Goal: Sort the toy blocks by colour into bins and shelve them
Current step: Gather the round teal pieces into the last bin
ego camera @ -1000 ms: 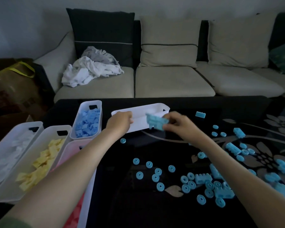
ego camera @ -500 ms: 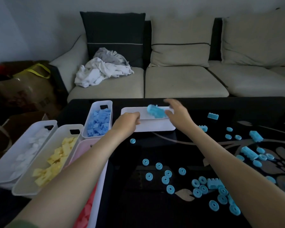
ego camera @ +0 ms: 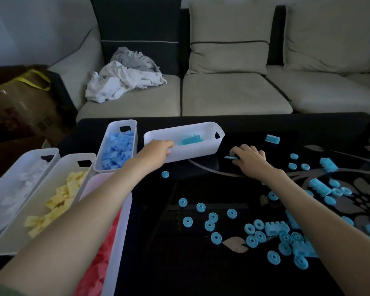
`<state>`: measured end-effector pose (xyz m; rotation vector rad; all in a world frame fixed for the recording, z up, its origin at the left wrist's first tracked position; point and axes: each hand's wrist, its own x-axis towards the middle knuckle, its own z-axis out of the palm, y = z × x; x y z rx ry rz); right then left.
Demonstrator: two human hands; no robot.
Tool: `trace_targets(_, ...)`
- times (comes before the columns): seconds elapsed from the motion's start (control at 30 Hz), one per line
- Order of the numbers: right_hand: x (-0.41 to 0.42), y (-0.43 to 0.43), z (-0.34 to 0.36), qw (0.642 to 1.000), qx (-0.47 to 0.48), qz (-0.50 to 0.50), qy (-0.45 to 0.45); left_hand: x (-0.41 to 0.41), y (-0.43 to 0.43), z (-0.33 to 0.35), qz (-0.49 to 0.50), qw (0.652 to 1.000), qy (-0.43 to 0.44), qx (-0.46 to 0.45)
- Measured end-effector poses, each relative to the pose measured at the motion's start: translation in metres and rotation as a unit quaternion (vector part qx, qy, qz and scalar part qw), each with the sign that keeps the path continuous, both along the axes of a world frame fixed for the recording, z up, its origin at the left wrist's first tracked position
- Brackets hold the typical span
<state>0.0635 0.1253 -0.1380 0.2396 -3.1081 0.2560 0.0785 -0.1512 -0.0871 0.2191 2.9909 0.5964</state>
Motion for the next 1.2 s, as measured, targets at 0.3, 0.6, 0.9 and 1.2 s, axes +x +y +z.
trace_targets(0.3,0.042,0.024,0.007,0.994,-0.067,0.09,-0.018,0.026,0.008,0.007,-0.081,0.994,-0.046,-0.05)
trace_targets(0.6,0.072,-0.003,0.06,0.976,-0.162,0.05,0.139,0.055,0.035,0.01,-0.146,0.986,-0.043,-0.065)
trace_targets(0.9,0.089,0.028,0.041,0.963,-0.2,-0.132,0.123,0.091,0.039,0.009,0.022,0.989,-0.047,-0.138)
trace_targets(1.2,0.128,0.047,0.002,0.975,-0.028,-0.158,-0.155,0.116,0.058,-0.022,0.128,0.98,-0.134,-0.076)
